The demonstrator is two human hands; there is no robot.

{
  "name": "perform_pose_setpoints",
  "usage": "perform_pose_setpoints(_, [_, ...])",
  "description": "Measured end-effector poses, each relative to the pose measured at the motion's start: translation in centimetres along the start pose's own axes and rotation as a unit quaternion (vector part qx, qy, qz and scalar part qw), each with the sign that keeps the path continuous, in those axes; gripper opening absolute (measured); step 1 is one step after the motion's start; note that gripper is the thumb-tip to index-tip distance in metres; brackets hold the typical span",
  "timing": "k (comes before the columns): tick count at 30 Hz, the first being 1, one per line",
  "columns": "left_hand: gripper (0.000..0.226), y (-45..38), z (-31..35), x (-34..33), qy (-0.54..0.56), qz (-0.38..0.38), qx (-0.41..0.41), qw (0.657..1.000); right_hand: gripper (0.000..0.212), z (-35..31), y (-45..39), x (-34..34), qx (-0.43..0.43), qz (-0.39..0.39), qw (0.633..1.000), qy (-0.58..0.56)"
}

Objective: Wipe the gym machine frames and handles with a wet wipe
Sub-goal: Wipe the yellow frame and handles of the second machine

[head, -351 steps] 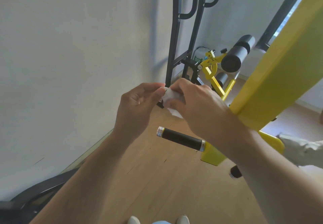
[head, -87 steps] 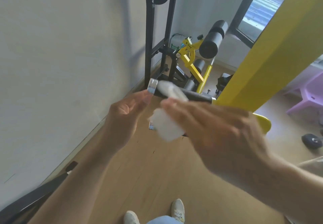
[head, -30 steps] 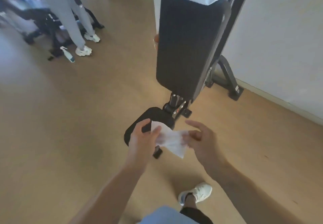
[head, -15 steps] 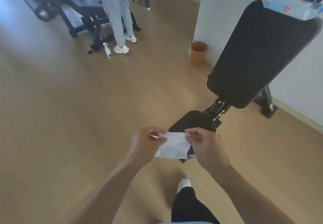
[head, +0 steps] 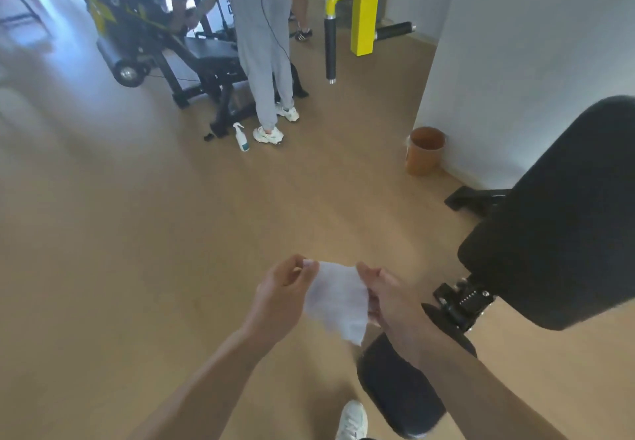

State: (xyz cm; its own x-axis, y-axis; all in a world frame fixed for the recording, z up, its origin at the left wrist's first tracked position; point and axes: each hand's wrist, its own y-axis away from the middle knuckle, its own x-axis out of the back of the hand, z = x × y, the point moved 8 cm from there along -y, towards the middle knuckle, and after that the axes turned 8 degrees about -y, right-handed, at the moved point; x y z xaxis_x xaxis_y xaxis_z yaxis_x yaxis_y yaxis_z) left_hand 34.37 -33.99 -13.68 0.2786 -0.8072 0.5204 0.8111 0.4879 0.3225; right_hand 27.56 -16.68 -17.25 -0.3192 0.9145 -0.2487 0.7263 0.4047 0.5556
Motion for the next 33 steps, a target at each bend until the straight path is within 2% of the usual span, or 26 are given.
perform_pose_setpoints(2, [0.024, -2.9, 1.0, 0.9, 0.021, 0.023, 0.008, 0.999, 0.045, -1.9, -2.0, -1.3, -0.017, -0.039, 0.999, 0.001])
perform_pose_setpoints(5, [0.021, -7.2, 2.0, 1.8, 0.054, 0.032, 0.017, 0.998, 0.03, -4.5, -4.8, -2.9, -0.016, -0.06, 0.998, 0.01])
perform_pose_setpoints(9, [0.011, -13.6, 3.1, 2.7, 0.083, -0.033, -0.006, 0.996, 0.022, -6.9, -10.2, -4.4, 0.003, 0.005, 1.0, -0.006])
perform_pose_setpoints(13, [0.007, -21.7, 3.1, 4.6, 0.006, -0.057, -0.041, 0.998, 0.023, -9.1, -16.1, -7.3, 0.012, 0.052, 0.998, -0.019])
perform_pose_setpoints(16, [0.023, -28.0, 3.2, 7.4, -0.021, -0.068, -0.067, 0.995, 0.023, -10.6, -20.4, -10.7, -0.004, 0.062, 0.997, -0.035])
perform_pose_setpoints(18, [0.028, -32.0, 3.6, 9.6, -0.021, -0.08, -0.071, 0.994, 0.022, -12.2, -22.9, -12.4, 0.009, 0.102, 0.992, -0.068])
perform_pose_setpoints(23, [0.013, -41.1, 6.7, 14.0, -0.013, -0.098, -0.093, 0.991, 0.019, -16.8, -28.1, -13.1, 0.061, 0.28, 0.948, -0.141])
perform_pose_setpoints(26, [0.012, -45.3, 9.6, 14.1, -0.026, -0.129, -0.139, 0.982, 0.019, -20.5, -31.2, -12.8, 0.088, 0.334, 0.922, -0.174])
perform_pose_setpoints(29, [0.011, -49.1, 12.5, 13.1, -0.043, -0.168, -0.177, 0.969, 0.01, -25.0, -33.8, -11.9, 0.137, 0.405, 0.883, -0.195])
perform_pose_setpoints(33, [0.014, -53.8, 16.9, 12.3, -0.04, -0.176, -0.207, 0.962, 0.019, -31.1, -38.3, -11.5, 0.219, 0.442, 0.847, -0.198])
